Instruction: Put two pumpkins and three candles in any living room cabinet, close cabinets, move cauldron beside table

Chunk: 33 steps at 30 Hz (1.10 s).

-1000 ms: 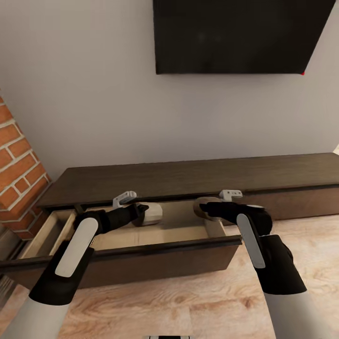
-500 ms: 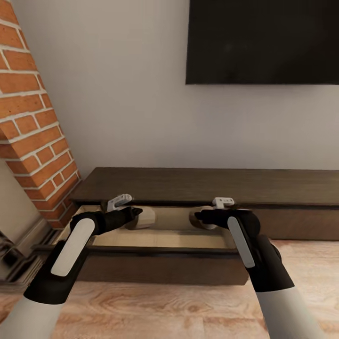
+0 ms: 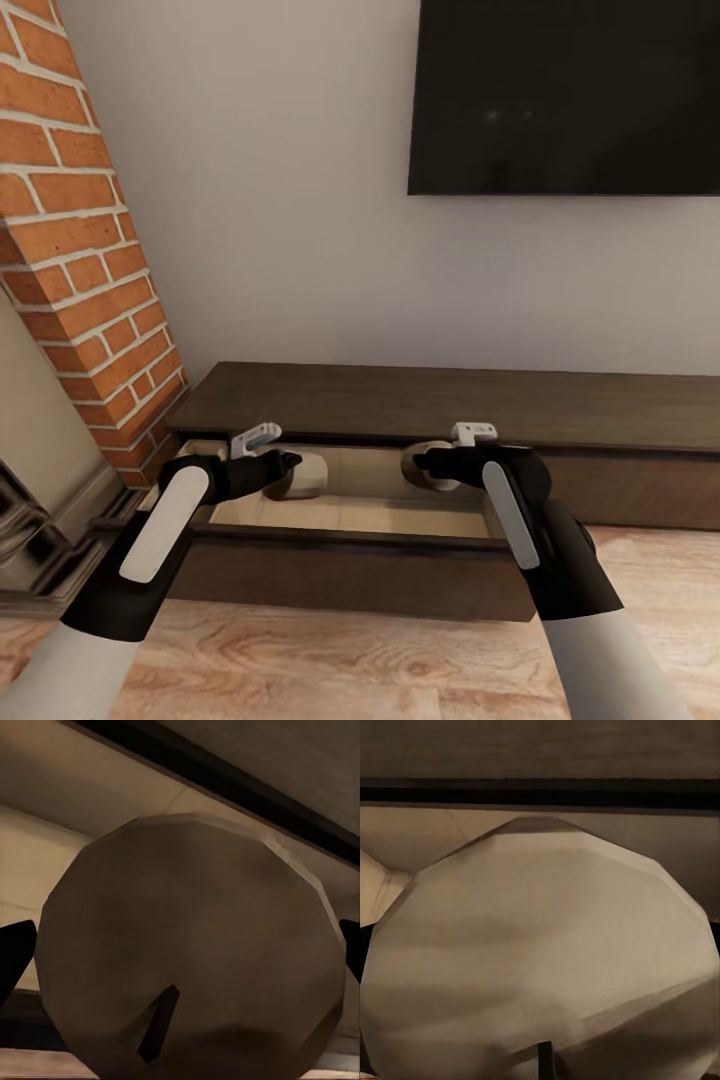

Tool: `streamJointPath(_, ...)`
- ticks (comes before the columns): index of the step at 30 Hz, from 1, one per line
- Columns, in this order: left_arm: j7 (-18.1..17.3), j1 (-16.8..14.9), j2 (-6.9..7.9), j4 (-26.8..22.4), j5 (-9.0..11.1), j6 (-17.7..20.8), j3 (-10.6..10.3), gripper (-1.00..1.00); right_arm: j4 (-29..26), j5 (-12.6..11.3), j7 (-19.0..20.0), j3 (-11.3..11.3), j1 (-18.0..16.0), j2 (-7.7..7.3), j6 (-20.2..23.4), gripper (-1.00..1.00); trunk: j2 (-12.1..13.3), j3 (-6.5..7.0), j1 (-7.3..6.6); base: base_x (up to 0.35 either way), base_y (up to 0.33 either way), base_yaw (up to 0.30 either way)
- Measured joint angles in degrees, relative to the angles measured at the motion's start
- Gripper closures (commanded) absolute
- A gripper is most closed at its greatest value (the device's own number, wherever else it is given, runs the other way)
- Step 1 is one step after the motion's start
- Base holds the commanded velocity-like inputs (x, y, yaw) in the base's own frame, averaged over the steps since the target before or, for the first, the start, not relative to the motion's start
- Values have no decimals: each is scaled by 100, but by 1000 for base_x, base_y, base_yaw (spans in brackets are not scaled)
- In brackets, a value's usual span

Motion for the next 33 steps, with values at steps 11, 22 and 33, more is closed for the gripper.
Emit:
streamJointPath(11,-31,-6,1,245,-5,4,-5,100,287,-7,-2,-21,15,32,-2,100,0,0,-2,100,124,1)
streamJointPath(22,-47,-141,-58,1137,-12,17,-43,100,1185,-13,-11,20,18,59,0,100,1,-1,1,113,221,0)
streamJointPath(33,-48,-392,-443,1857,-3,-1,-82,100,1570,5,14,-3,15,61,0,100,0,0,-1,22,49,0)
